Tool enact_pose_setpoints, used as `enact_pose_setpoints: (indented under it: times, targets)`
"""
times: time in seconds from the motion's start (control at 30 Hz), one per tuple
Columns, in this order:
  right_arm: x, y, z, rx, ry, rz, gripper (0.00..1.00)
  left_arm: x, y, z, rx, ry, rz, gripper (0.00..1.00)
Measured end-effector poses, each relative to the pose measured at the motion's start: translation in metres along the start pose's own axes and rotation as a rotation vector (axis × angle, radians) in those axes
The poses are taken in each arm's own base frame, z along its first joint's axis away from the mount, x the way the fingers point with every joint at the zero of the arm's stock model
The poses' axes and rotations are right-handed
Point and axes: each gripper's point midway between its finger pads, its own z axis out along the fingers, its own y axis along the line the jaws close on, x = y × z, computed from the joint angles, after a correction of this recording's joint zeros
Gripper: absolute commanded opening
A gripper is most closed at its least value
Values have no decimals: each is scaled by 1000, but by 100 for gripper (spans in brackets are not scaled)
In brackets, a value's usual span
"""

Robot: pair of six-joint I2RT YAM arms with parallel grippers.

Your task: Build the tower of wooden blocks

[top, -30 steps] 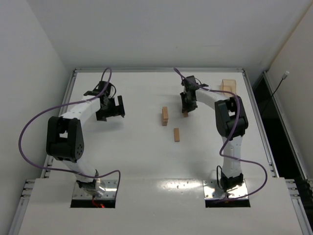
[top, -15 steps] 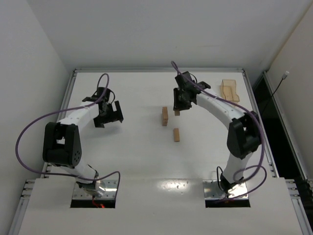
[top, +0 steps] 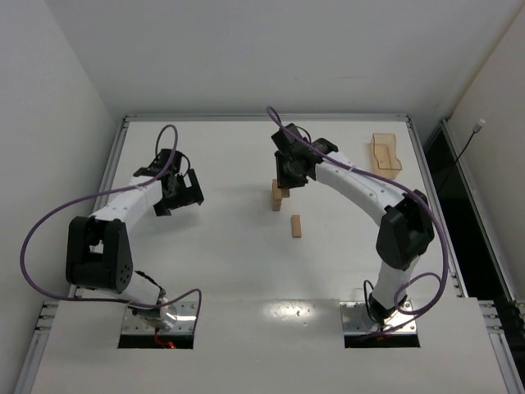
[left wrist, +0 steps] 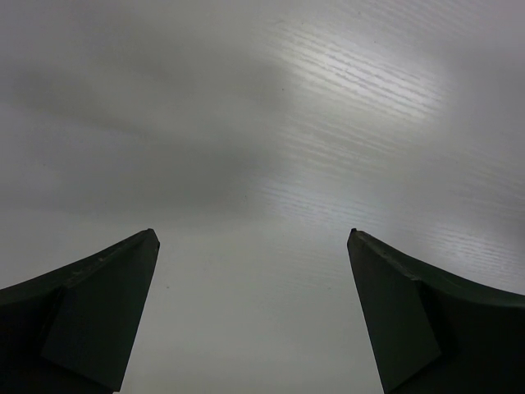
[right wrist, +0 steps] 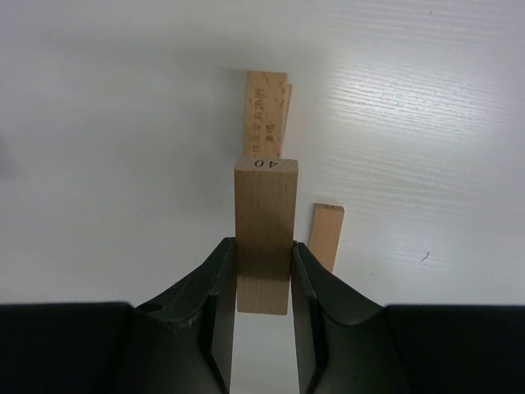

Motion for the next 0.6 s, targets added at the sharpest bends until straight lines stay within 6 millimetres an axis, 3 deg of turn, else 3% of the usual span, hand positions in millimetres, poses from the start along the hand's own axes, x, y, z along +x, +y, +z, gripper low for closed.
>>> enact_pose_setpoints:
  times: [0.23, 0.6]
  targets:
    - [6, 5, 19, 31, 35, -22, 0, 15, 8, -6, -3, 6, -16, 100]
    - [-5, 15, 35, 28, 30, -33, 0, 14, 3, -7, 21, 4, -29, 100]
